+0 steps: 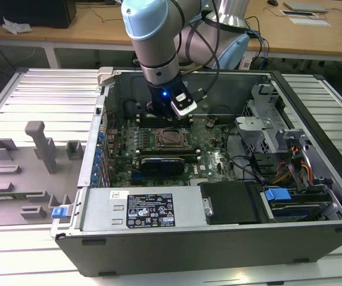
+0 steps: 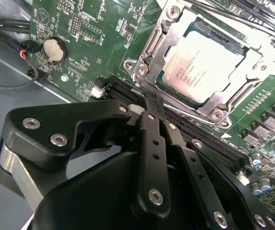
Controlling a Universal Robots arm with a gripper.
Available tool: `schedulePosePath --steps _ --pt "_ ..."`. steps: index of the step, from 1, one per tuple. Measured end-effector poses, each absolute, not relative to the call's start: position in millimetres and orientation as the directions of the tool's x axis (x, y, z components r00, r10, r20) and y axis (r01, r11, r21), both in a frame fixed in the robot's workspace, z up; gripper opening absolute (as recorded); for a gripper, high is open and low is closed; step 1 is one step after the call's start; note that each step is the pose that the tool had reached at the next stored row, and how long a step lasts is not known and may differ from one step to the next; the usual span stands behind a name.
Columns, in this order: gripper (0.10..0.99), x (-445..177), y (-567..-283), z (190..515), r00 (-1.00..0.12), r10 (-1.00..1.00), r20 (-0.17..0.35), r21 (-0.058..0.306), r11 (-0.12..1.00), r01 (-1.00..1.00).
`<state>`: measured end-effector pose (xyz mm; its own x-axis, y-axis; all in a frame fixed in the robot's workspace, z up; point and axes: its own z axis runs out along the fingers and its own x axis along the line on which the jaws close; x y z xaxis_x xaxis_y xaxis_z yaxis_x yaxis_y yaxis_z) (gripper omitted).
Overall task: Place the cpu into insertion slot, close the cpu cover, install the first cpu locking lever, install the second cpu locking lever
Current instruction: 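Install the first cpu locking lever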
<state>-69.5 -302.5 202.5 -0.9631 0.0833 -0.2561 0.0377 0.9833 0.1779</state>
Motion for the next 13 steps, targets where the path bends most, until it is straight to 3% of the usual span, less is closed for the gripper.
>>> schedulePosePath --steps 13 --pt "0.106 -69.4 -299.9 205.3 -0.959 0.131 -0.249 0.164 0.982 0.092"
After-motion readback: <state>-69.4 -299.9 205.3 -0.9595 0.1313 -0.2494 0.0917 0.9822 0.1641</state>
